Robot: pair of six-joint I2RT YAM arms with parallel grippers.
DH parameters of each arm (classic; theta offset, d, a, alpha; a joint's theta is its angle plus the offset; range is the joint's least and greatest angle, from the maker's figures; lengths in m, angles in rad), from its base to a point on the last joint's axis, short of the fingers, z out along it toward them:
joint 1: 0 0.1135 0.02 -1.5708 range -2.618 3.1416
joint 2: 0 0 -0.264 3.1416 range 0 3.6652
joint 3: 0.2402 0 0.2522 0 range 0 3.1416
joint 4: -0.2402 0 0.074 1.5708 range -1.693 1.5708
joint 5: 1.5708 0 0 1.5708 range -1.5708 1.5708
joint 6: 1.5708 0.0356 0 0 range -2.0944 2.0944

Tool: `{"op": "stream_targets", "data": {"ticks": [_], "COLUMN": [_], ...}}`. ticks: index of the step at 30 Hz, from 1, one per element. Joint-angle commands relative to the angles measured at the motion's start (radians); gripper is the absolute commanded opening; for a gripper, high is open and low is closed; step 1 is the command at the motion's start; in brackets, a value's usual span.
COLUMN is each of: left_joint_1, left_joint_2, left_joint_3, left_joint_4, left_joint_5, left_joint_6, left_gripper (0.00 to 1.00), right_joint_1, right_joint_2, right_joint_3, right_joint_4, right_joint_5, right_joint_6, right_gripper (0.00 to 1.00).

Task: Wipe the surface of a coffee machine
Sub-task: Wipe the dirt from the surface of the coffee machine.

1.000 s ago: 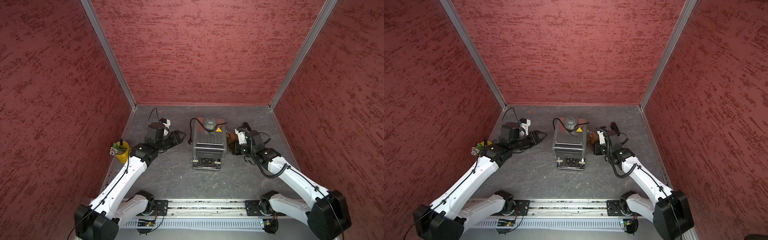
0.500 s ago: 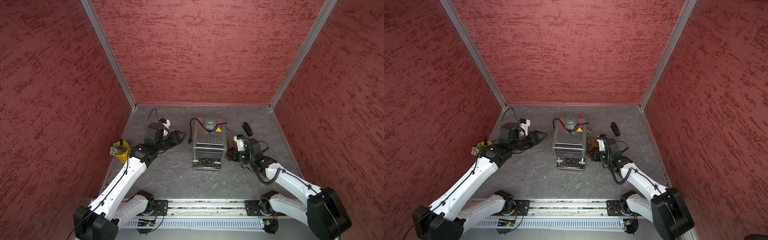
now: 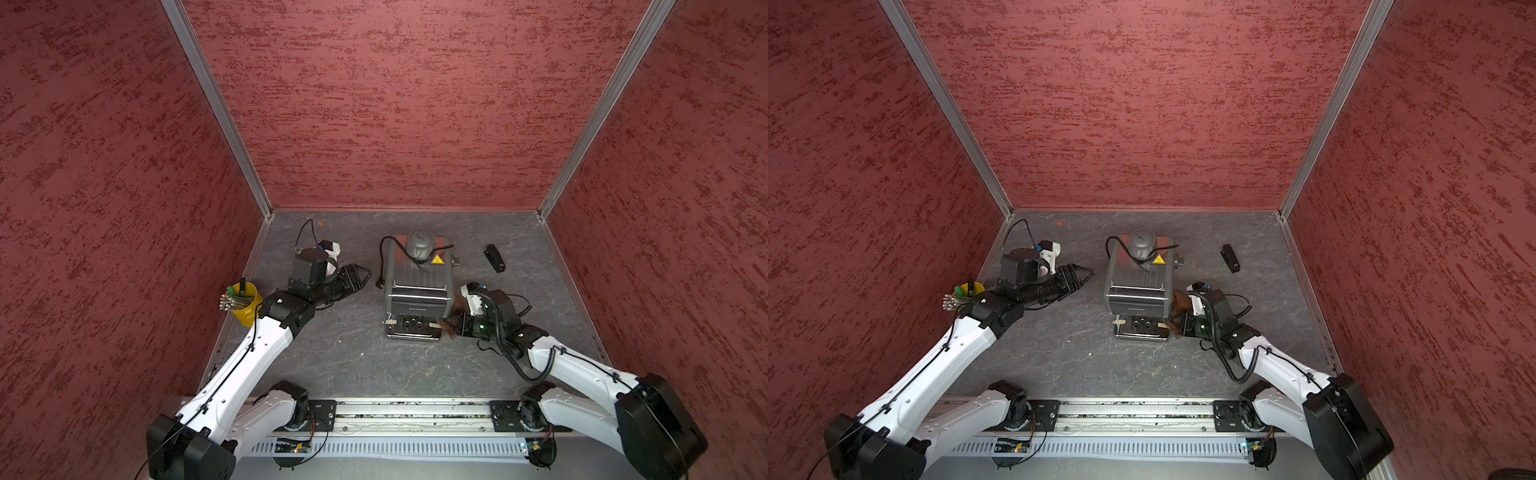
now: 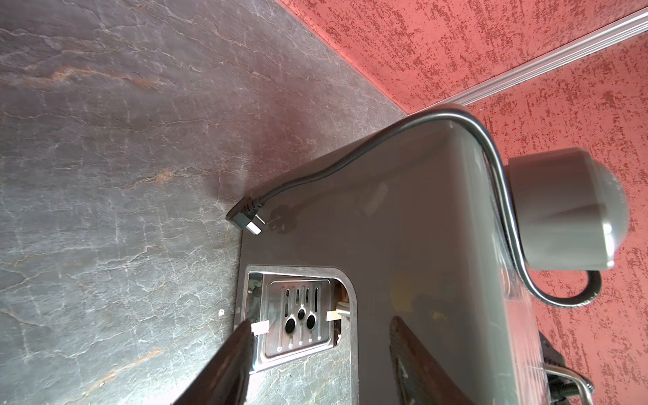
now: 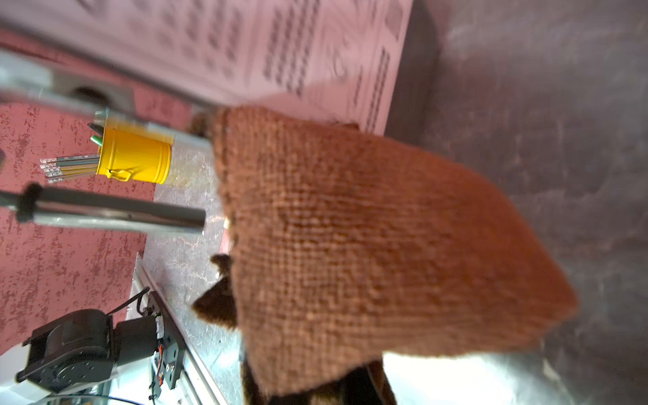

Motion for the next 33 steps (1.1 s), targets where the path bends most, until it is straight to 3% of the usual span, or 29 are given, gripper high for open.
{"op": "stream_targets", "data": {"ticks": [1, 13, 33], "left_joint_1": [0.006, 0.006, 0.017], "left_joint_2": [-0.023, -0.039, -0.052], "left_joint_3": [-0.019, -0.047, -0.047], "left_joint_4": [0.016, 0.037, 0.031], "left_joint_5": [0.015, 0.019, 0.029], "left_joint_6": [0.003, -0.010, -0.002], "left_gripper": [0.62, 0.62, 0.62], "right_joint_1": [0.032, 0.207, 0.433], "right_joint_2": [-0.037, -0.062, 0.178], "right_joint_3": [-0.028, -0.017, 0.043], "right_joint_4": [0.033, 0.057, 0.356], "right_joint_5": [0.020, 0.108, 0.201], "right_joint_6": [0.065, 0.169, 0.305], "right_gripper": [0.00, 0.00, 0.00]}}
